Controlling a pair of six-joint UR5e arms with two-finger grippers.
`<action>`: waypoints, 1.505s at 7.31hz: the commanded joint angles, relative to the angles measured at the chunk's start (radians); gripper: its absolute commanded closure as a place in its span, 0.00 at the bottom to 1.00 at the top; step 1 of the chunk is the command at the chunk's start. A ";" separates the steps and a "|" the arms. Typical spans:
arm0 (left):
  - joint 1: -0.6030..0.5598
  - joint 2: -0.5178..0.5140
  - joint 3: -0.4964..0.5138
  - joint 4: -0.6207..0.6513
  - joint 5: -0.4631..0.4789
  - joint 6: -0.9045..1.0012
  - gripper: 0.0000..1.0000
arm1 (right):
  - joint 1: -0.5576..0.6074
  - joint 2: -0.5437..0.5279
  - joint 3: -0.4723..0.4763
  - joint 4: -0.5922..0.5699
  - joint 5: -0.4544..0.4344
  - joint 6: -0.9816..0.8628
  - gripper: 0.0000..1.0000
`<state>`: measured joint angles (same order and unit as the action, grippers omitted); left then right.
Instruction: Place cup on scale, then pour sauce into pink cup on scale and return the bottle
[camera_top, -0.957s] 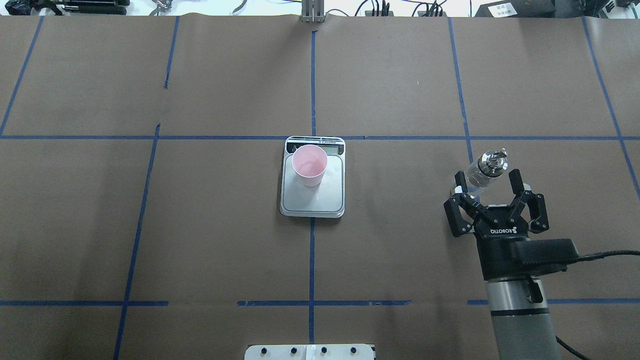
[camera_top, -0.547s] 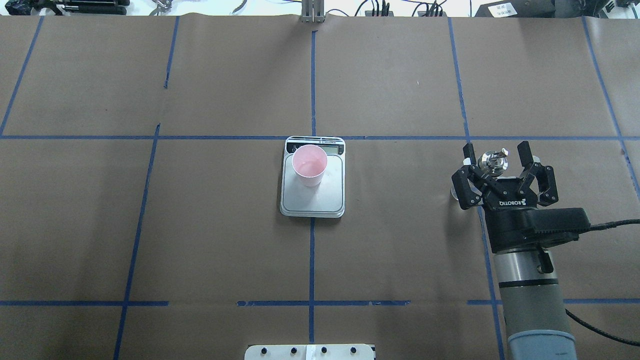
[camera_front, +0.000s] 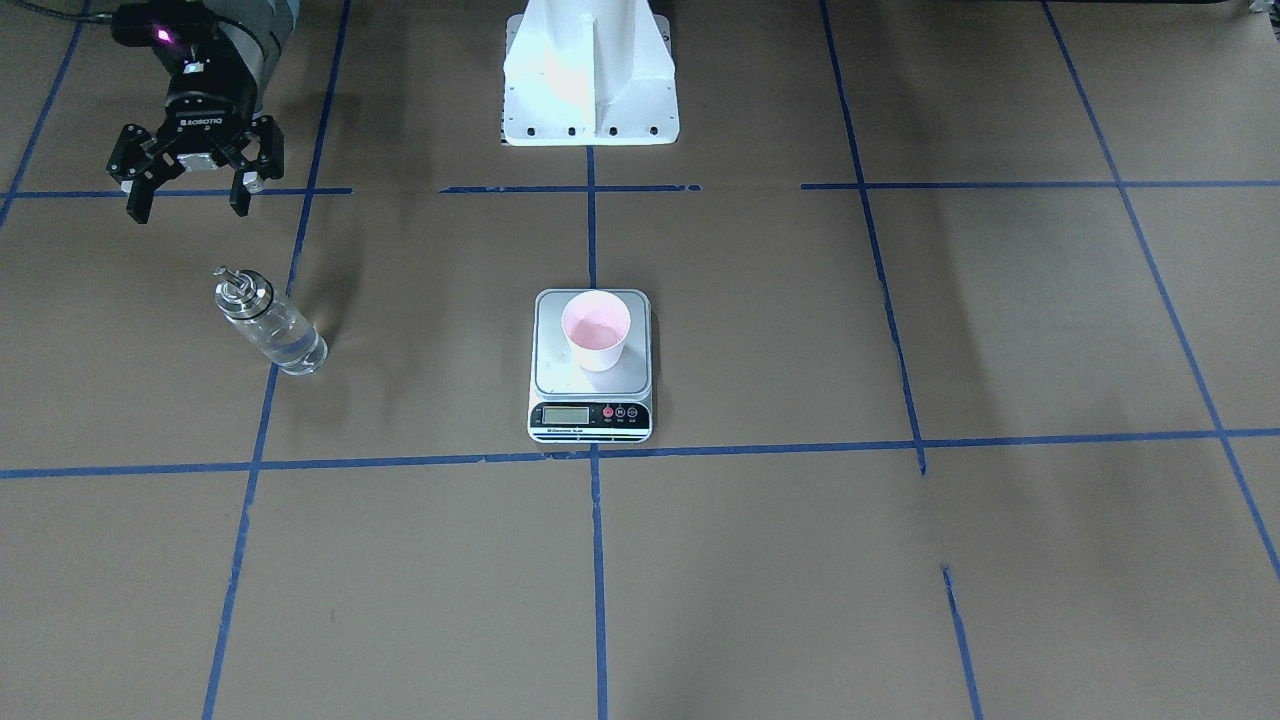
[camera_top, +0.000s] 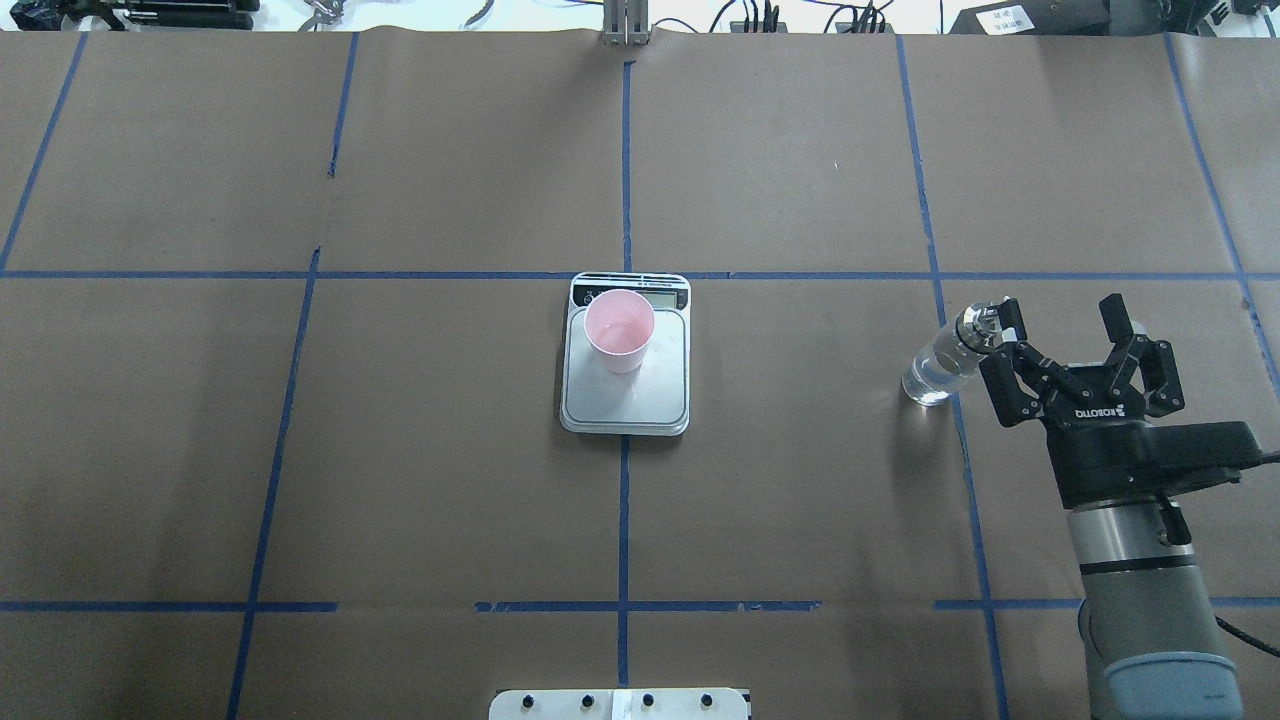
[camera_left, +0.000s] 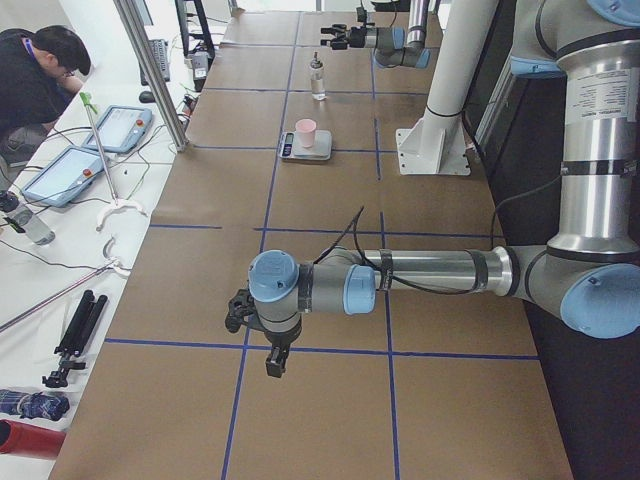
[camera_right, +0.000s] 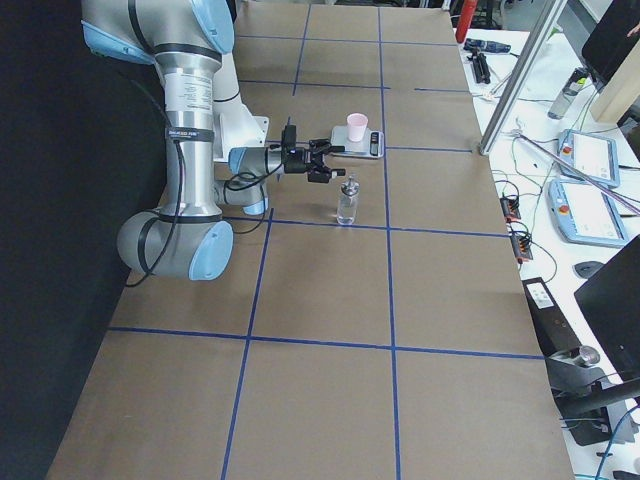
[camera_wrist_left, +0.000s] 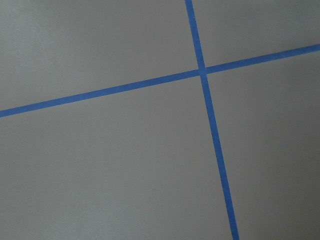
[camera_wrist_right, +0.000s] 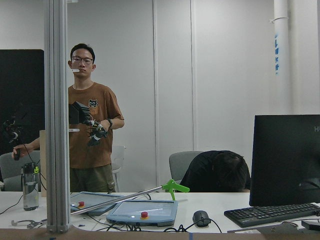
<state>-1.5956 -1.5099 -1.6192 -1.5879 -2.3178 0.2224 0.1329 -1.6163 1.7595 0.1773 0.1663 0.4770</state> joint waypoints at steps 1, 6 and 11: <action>0.002 -0.003 -0.001 0.000 -0.008 0.000 0.00 | 0.011 -0.074 -0.034 0.126 0.028 0.000 0.00; 0.002 -0.004 0.001 0.000 -0.009 0.000 0.00 | 0.169 -0.191 -0.078 0.217 0.177 0.011 0.00; 0.002 -0.001 0.004 0.000 -0.009 0.000 0.00 | 0.174 -0.198 -0.121 0.208 0.313 0.008 0.00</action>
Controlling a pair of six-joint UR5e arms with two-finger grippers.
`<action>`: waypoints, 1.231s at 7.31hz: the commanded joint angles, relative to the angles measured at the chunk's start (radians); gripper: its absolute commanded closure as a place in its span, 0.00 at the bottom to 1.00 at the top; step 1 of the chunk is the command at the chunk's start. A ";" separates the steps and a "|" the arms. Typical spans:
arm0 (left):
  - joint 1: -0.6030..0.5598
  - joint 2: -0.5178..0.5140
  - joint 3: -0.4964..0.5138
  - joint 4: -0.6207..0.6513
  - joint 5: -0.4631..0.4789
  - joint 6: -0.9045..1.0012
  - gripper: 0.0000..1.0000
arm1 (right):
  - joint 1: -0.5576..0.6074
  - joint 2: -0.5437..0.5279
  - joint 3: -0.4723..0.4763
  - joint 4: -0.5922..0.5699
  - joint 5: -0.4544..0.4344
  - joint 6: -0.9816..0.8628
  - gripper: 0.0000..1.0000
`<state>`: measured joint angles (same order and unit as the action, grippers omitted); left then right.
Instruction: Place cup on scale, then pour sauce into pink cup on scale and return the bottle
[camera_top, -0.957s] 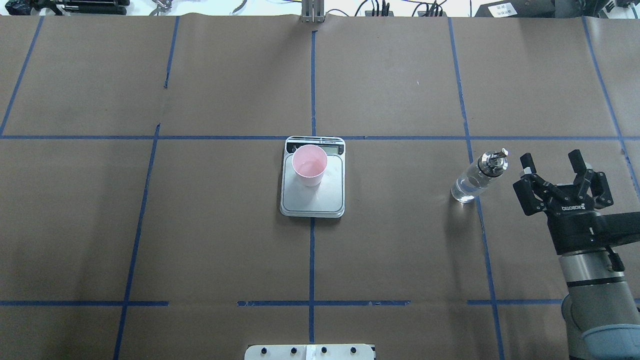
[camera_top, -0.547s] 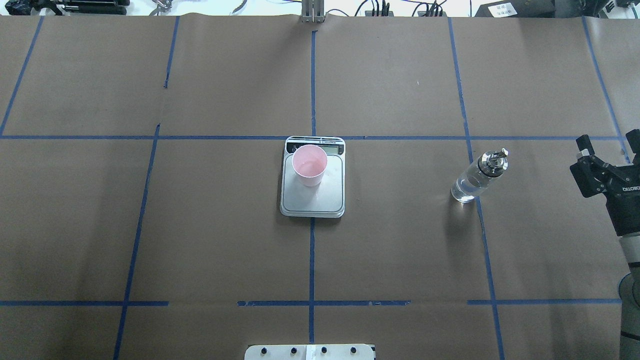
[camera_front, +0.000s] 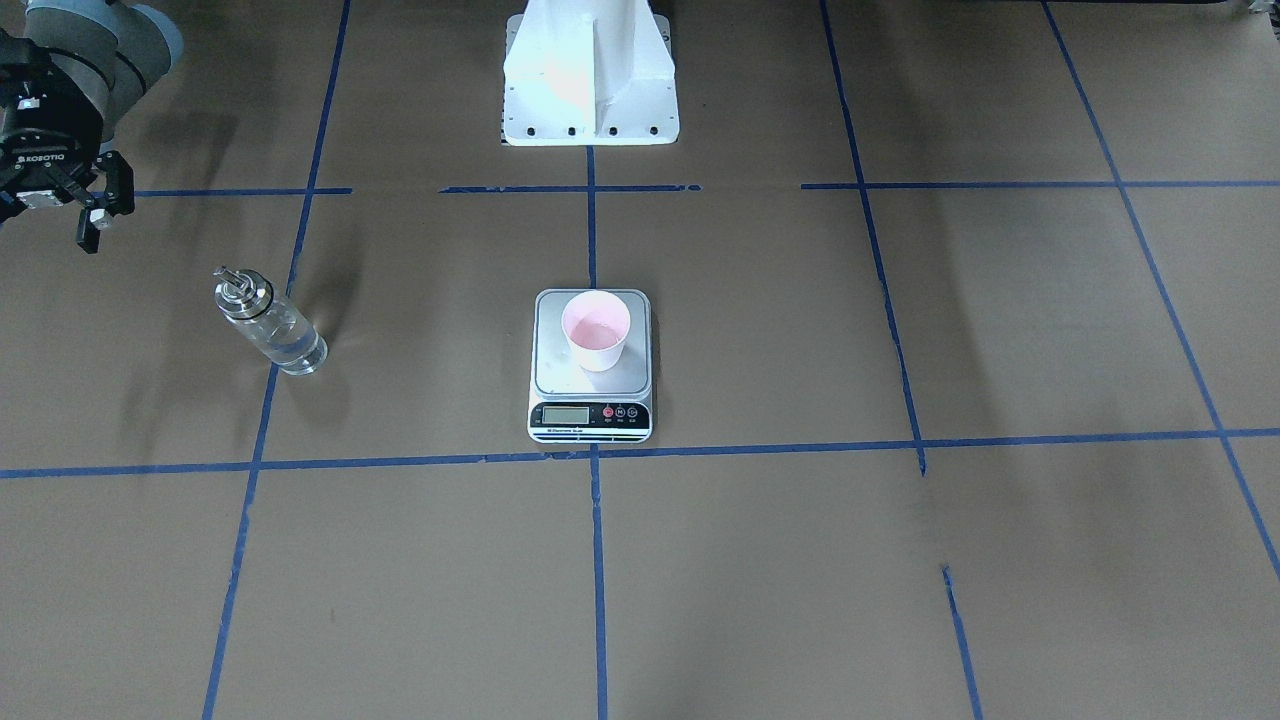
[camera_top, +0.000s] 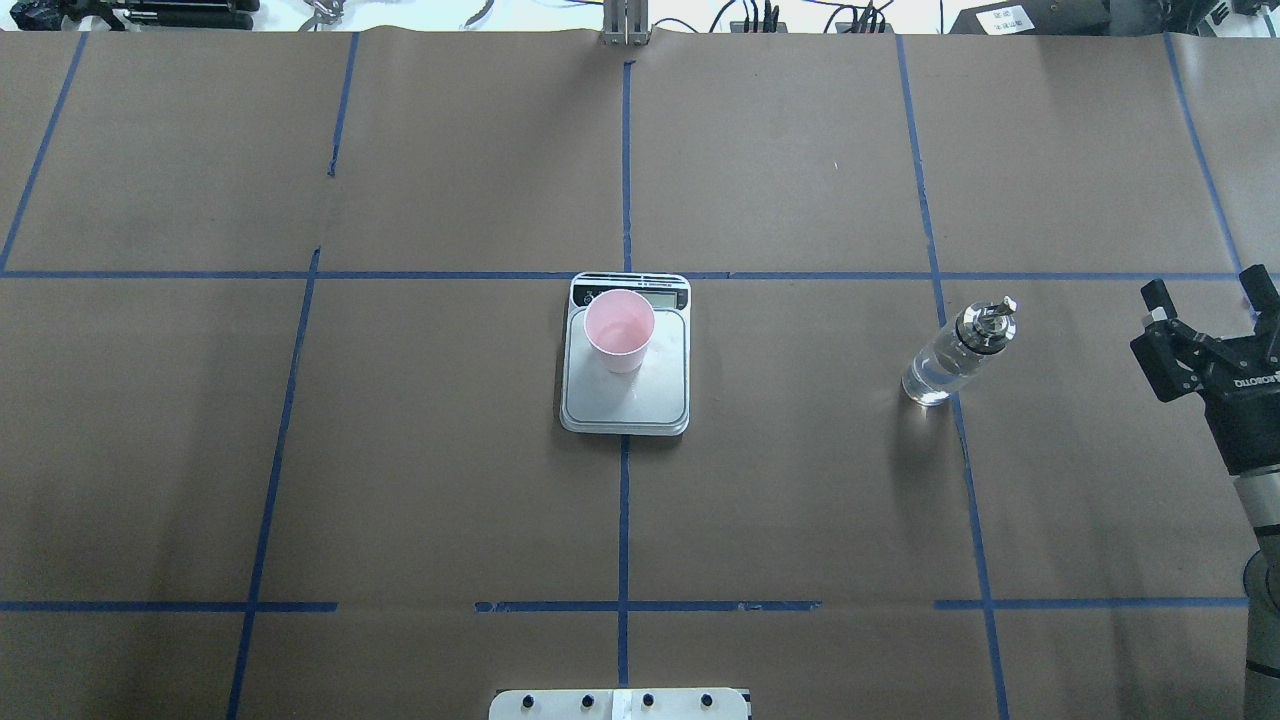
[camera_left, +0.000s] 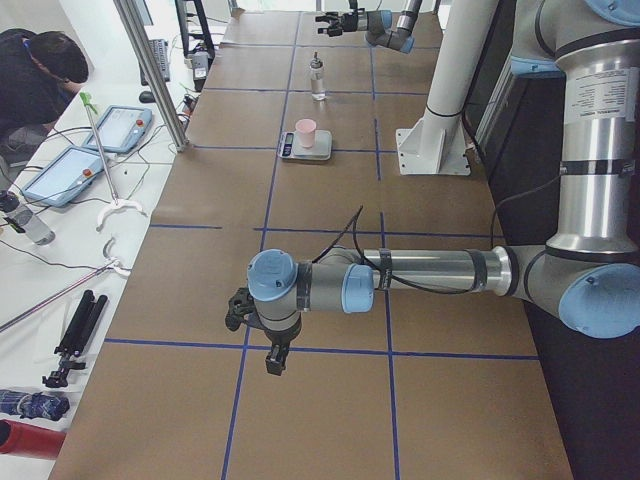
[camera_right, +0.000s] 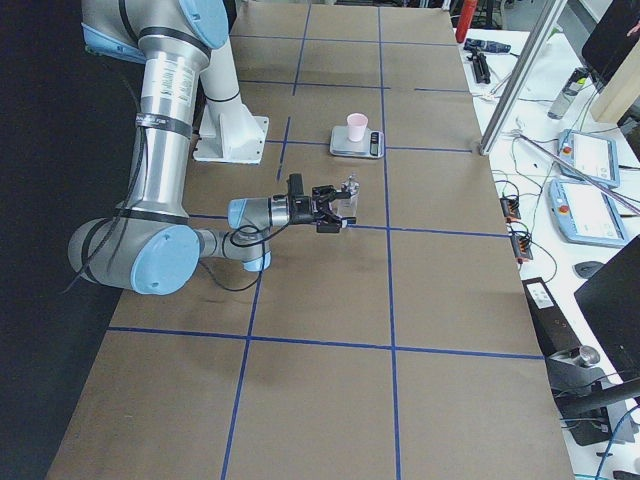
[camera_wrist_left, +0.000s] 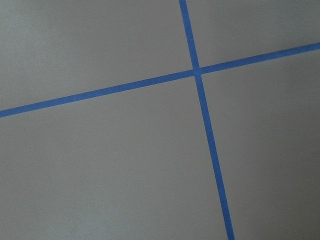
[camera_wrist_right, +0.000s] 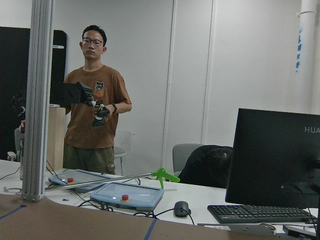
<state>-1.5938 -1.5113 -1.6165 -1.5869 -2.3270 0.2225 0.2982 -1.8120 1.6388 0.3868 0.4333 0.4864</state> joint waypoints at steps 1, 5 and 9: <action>0.000 0.000 0.001 -0.002 0.000 0.000 0.00 | 0.074 -0.053 0.001 -0.009 0.179 -0.009 0.00; 0.002 0.003 0.001 -0.002 0.000 0.000 0.00 | 0.221 -0.089 -0.024 -0.098 0.486 -0.008 0.00; 0.002 0.002 0.000 -0.004 0.000 0.000 0.00 | 0.617 -0.034 -0.017 -0.423 1.097 0.003 0.00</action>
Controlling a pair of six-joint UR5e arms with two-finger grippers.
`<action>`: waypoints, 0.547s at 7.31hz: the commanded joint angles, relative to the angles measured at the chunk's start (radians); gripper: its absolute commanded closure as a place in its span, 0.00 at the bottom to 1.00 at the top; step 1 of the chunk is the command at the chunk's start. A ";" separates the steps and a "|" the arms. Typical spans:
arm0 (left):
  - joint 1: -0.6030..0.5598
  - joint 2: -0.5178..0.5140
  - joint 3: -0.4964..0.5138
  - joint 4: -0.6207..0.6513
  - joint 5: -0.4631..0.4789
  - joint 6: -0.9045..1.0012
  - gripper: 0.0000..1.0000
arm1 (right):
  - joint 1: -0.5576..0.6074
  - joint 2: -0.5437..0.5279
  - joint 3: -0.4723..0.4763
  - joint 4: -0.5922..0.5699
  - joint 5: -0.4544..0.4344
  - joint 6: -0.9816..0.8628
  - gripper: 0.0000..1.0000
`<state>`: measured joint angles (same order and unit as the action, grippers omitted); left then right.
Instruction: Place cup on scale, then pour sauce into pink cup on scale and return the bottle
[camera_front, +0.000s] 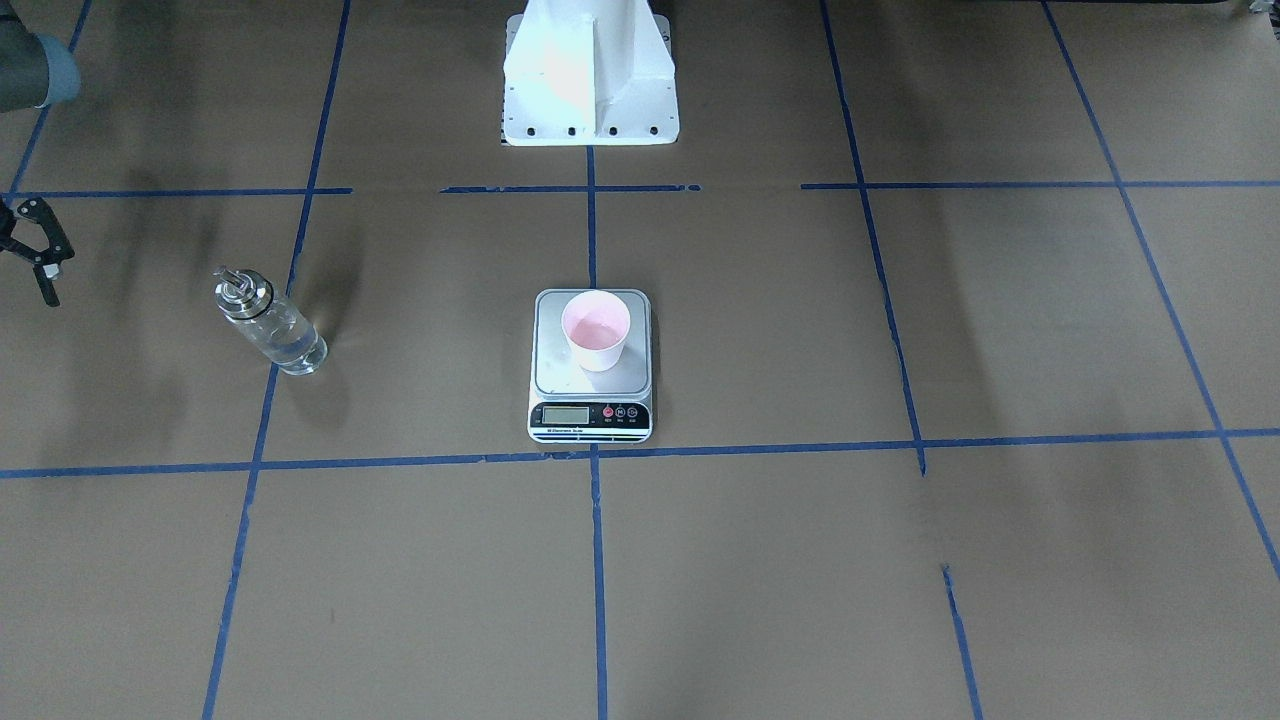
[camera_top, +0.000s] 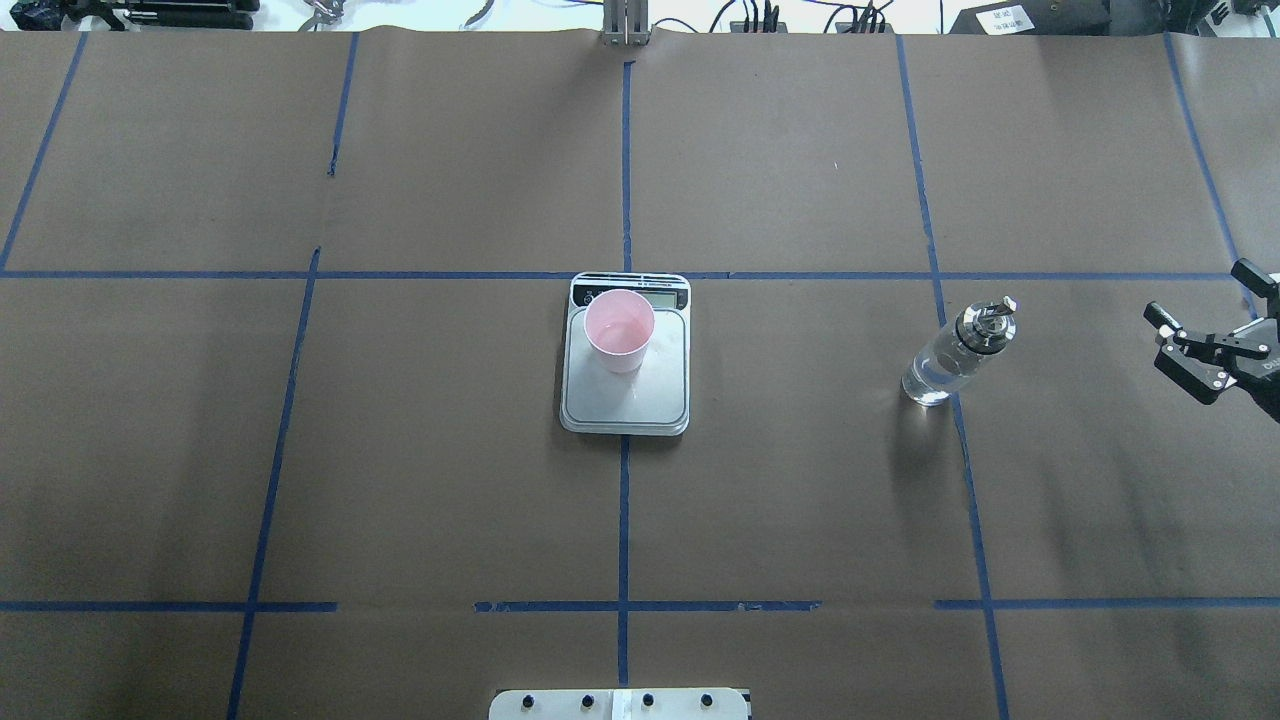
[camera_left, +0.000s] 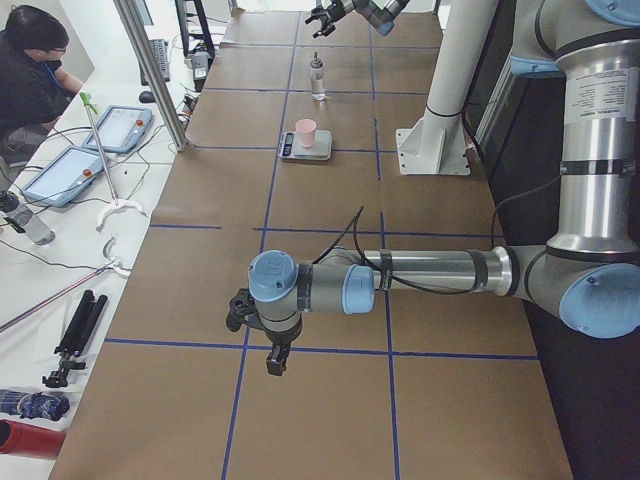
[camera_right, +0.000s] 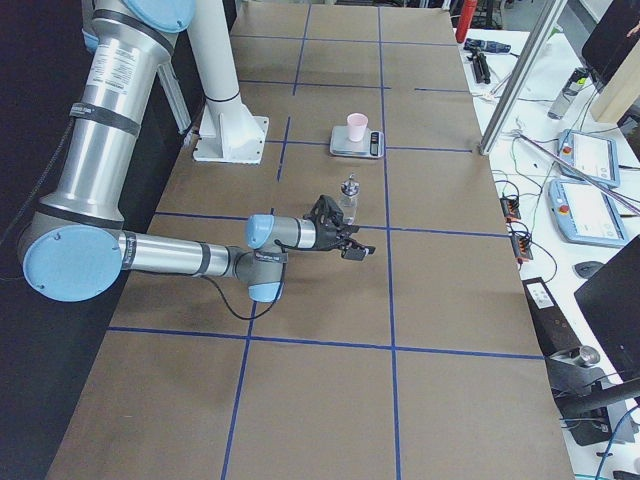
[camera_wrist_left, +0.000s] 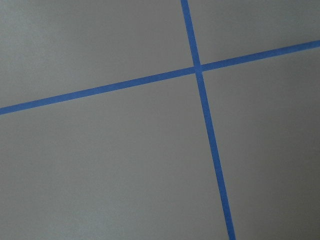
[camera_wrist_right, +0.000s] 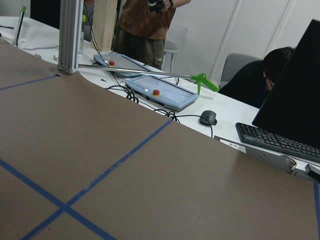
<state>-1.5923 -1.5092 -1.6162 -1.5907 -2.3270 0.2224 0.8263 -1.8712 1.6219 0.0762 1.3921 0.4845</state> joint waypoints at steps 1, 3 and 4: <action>0.000 0.000 -0.001 0.000 0.000 0.000 0.00 | 0.124 0.041 -0.002 -0.238 0.181 0.009 0.00; 0.000 0.000 -0.002 -0.002 0.000 0.000 0.00 | 0.206 0.090 -0.002 -0.460 0.281 0.091 0.00; 0.002 0.000 -0.002 -0.002 0.000 0.000 0.00 | 0.271 0.125 0.000 -0.584 0.421 0.079 0.00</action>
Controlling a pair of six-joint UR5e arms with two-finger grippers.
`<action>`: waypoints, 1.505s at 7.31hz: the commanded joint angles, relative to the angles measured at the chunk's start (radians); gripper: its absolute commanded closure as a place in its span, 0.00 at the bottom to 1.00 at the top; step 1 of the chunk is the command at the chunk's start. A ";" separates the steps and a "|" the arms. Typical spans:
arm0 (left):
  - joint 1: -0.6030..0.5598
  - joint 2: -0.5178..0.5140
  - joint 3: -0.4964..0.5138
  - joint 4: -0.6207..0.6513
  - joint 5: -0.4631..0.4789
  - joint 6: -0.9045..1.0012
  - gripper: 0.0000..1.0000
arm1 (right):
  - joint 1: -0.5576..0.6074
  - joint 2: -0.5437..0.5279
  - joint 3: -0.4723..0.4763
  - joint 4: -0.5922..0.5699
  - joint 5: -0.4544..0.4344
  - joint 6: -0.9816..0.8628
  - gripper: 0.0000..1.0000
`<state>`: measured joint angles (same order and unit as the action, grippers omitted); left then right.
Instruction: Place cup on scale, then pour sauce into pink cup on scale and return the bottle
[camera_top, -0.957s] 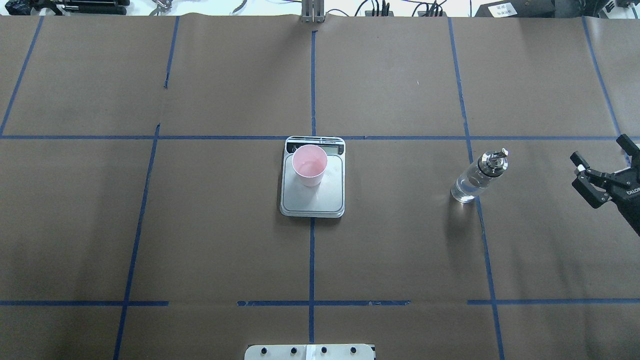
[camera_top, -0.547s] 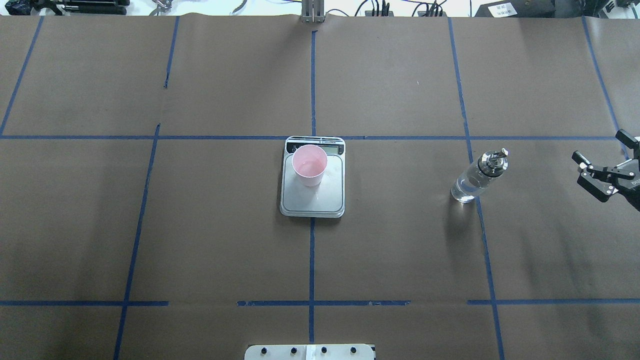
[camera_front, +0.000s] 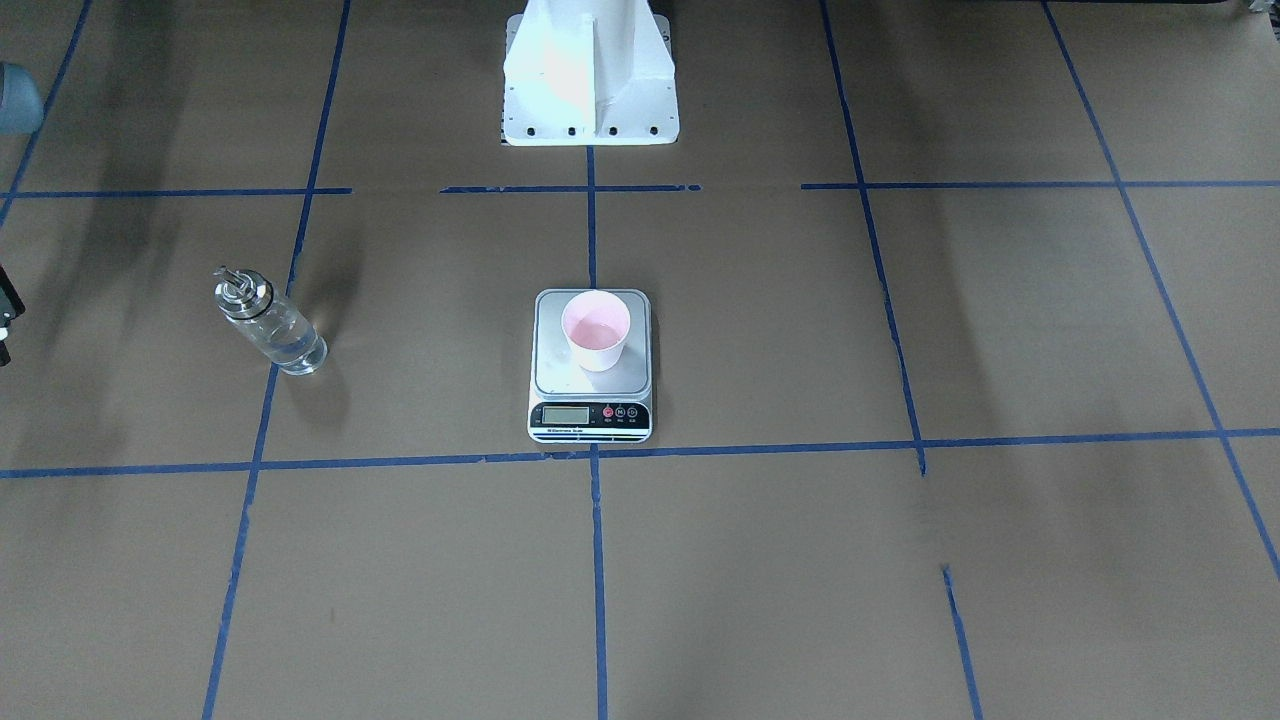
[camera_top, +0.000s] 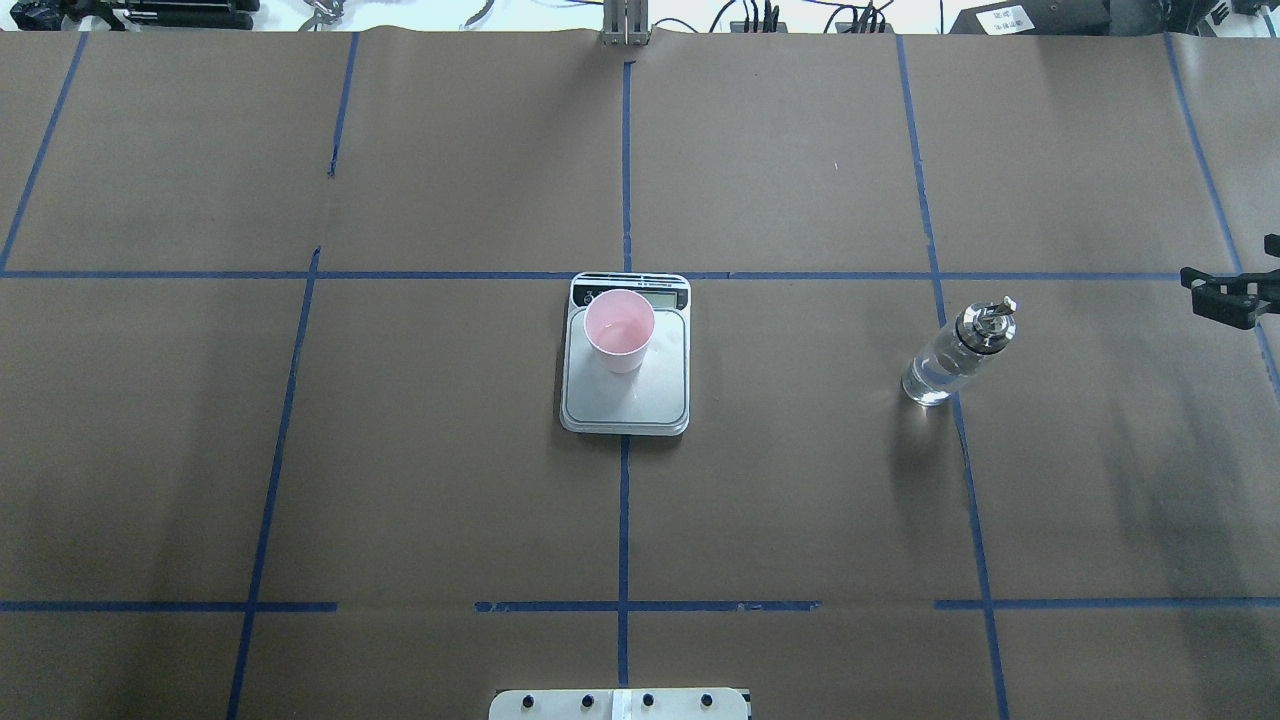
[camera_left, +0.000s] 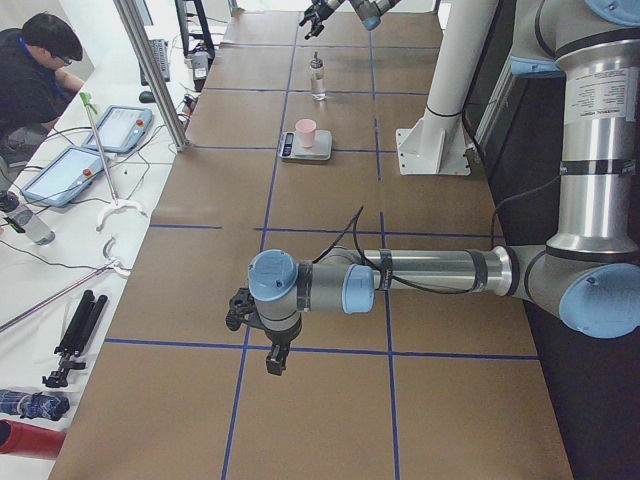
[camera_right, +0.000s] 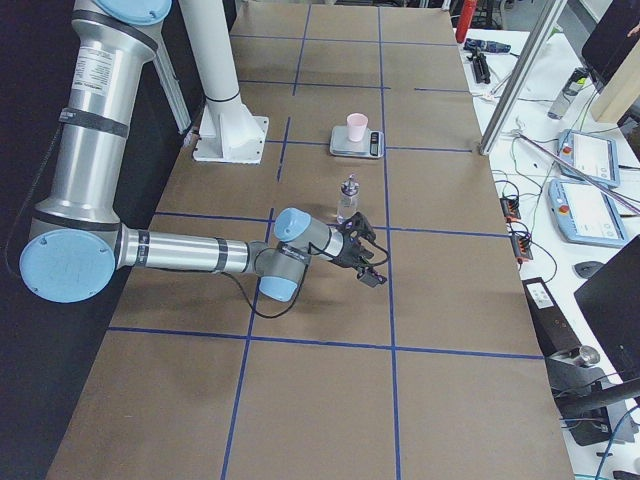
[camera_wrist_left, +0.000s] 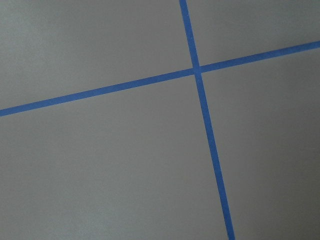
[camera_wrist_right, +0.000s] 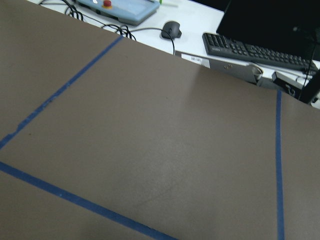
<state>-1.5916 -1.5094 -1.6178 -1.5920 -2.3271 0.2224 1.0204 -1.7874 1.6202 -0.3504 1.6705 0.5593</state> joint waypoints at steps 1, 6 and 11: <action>-0.001 -0.002 -0.004 0.000 0.000 0.000 0.00 | 0.143 0.066 0.001 -0.238 0.287 -0.010 0.00; 0.001 -0.003 0.003 -0.002 0.000 0.000 0.00 | 0.363 0.150 0.027 -0.739 0.535 -0.319 0.00; -0.001 0.000 -0.002 -0.002 0.000 0.002 0.00 | 0.457 0.160 0.037 -1.065 0.499 -0.584 0.00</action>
<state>-1.5922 -1.5111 -1.6209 -1.5938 -2.3270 0.2239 1.4714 -1.5748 1.6631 -1.4008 2.1861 -0.0119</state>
